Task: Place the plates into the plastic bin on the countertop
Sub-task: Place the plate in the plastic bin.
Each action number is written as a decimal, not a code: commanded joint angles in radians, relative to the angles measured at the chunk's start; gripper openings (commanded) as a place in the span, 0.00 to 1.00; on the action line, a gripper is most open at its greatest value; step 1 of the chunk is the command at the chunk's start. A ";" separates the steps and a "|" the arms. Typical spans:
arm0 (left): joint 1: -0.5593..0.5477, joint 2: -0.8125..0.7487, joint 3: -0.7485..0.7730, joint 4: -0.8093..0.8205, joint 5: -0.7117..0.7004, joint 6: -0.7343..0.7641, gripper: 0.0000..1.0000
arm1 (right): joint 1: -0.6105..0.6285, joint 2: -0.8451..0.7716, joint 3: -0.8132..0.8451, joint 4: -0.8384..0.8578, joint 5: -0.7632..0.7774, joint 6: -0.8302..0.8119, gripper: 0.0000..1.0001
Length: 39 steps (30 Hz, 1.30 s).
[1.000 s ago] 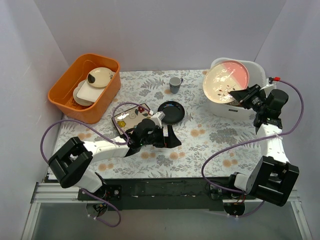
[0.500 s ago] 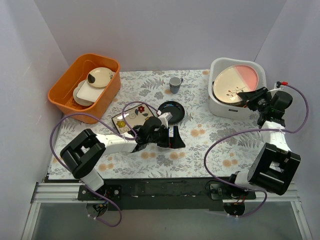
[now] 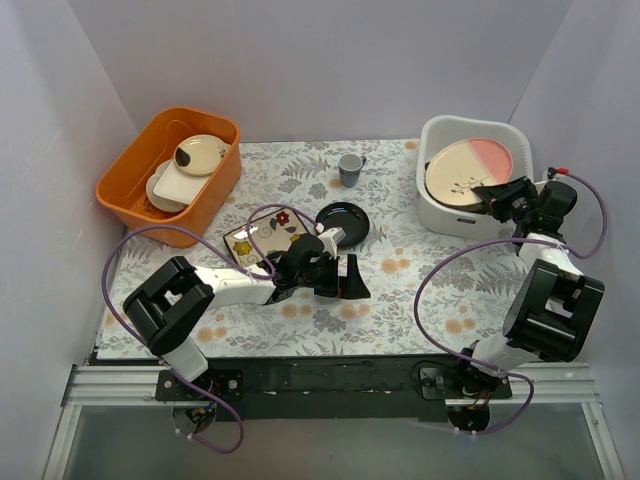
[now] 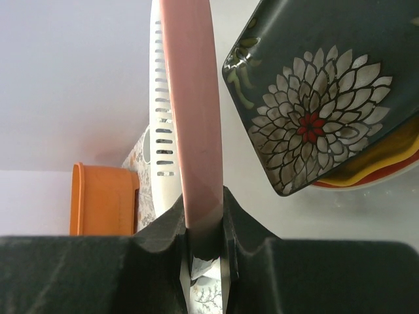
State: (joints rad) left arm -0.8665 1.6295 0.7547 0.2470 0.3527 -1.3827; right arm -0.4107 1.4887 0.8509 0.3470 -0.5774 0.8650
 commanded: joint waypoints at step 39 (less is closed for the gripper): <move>-0.006 0.001 0.049 -0.022 0.018 0.028 0.98 | 0.052 0.258 0.361 -0.071 0.025 -0.093 0.17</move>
State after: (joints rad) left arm -0.8673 1.6306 0.7837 0.2134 0.3557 -1.3708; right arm -0.3588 1.7596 1.1358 0.1875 -0.5201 0.7914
